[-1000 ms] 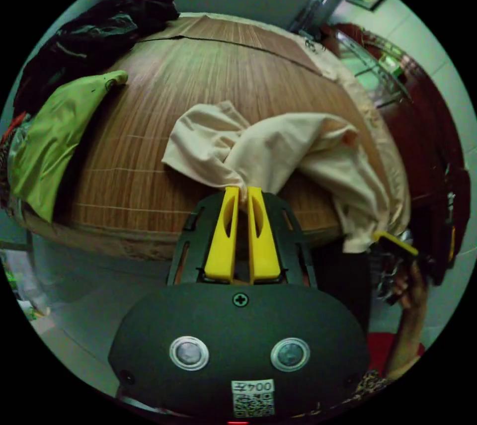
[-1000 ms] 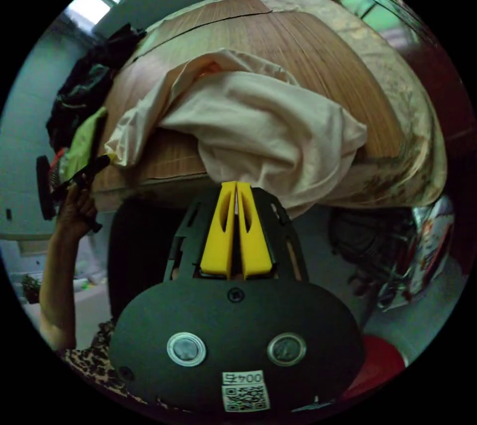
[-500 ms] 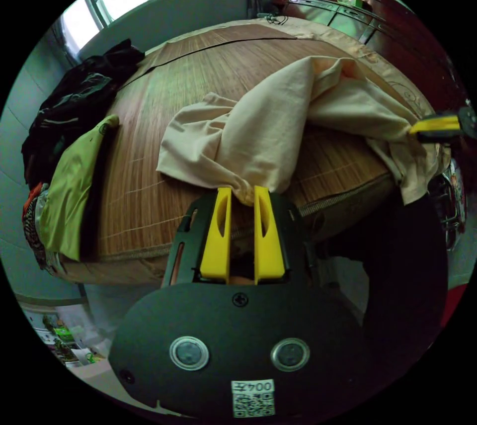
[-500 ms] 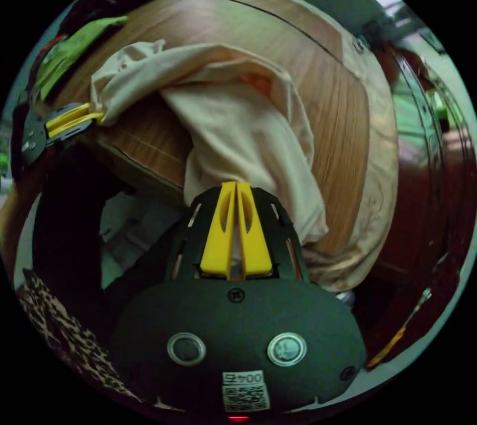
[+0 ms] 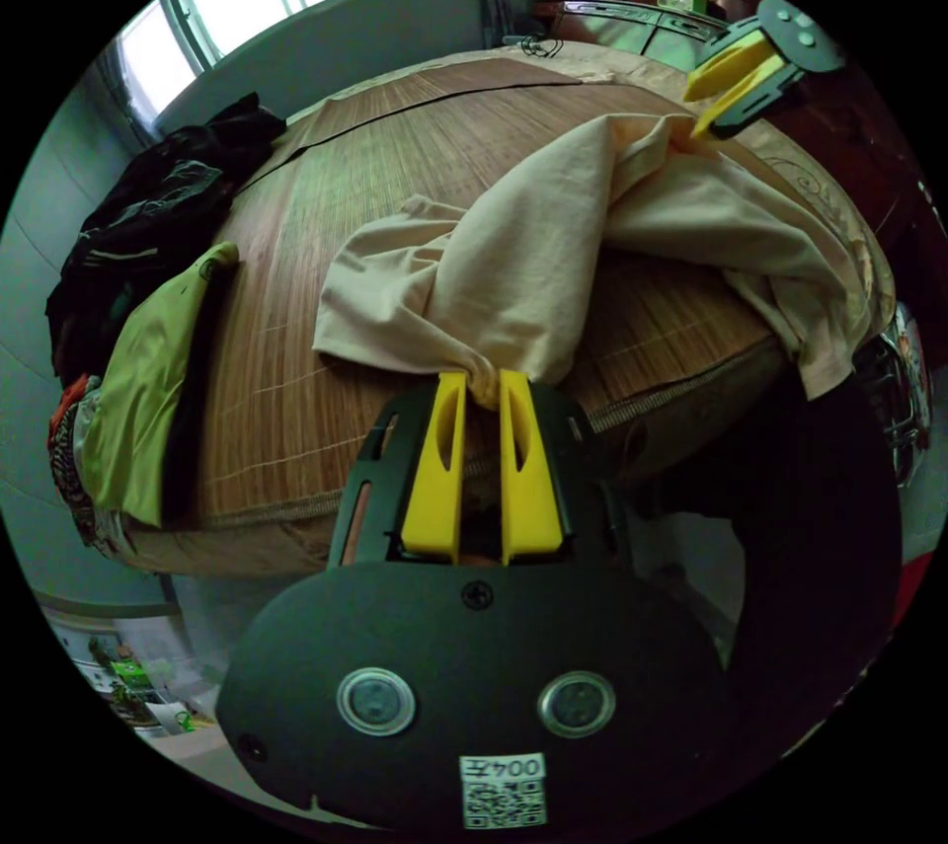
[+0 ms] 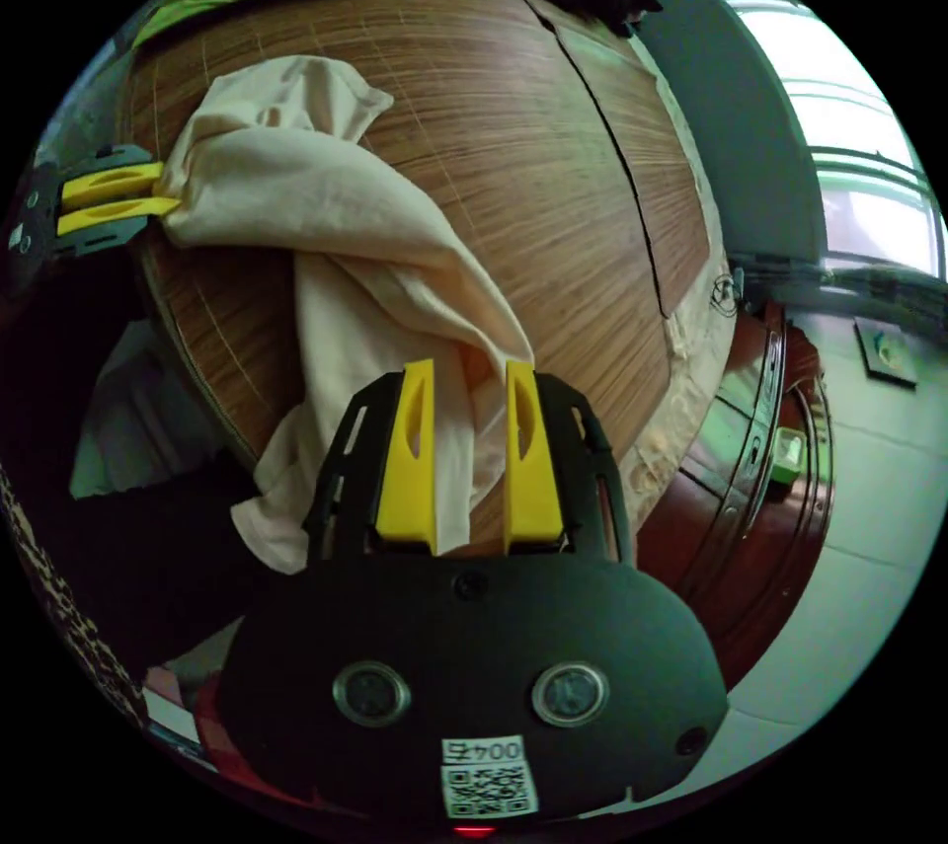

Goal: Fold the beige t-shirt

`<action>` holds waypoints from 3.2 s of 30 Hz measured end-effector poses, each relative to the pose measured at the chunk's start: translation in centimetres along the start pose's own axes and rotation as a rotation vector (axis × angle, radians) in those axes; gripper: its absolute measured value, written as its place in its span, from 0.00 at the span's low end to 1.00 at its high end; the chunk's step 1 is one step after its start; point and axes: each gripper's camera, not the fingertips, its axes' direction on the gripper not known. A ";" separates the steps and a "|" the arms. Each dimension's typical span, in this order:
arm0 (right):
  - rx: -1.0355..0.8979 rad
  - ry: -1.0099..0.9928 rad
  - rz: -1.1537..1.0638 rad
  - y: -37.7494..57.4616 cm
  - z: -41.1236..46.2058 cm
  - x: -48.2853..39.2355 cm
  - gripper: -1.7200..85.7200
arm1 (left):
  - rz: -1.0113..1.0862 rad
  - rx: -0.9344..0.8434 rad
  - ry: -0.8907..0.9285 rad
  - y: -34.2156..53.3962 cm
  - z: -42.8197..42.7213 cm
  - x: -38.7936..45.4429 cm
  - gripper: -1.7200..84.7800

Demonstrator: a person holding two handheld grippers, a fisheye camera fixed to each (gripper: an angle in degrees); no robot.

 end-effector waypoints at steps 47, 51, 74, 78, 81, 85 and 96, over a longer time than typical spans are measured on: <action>0.449 -0.999 1.038 56.0 17.4 -8.9 0.05 | 1.039 0.081 -0.445 14.2 -11.8 26.7 0.18; 0.428 -1.012 1.089 60.3 17.3 -11.9 0.02 | 1.133 0.092 -0.508 14.1 -10.4 26.7 0.18; 0.570 -0.684 0.695 50.7 1.5 -19.3 0.16 | 0.181 -0.116 0.577 -3.4 -19.0 -6.6 0.03; 0.499 -0.404 0.565 45.6 -2.8 -22.2 0.16 | 0.139 -0.102 0.615 -4.5 -19.1 -10.4 0.03; 0.466 -0.274 0.523 42.3 -4.3 -23.8 0.17 | 0.123 -0.093 0.638 -5.0 -19.0 -12.3 0.03; 0.376 -0.075 0.535 38.9 -5.1 -24.8 0.14 | 0.110 -0.074 0.639 -5.4 -19.0 -14.5 0.04; 0.420 -0.533 0.431 38.8 -8.4 -13.6 0.04 | 0.268 0.039 0.465 -1.8 -17.8 -18.4 0.06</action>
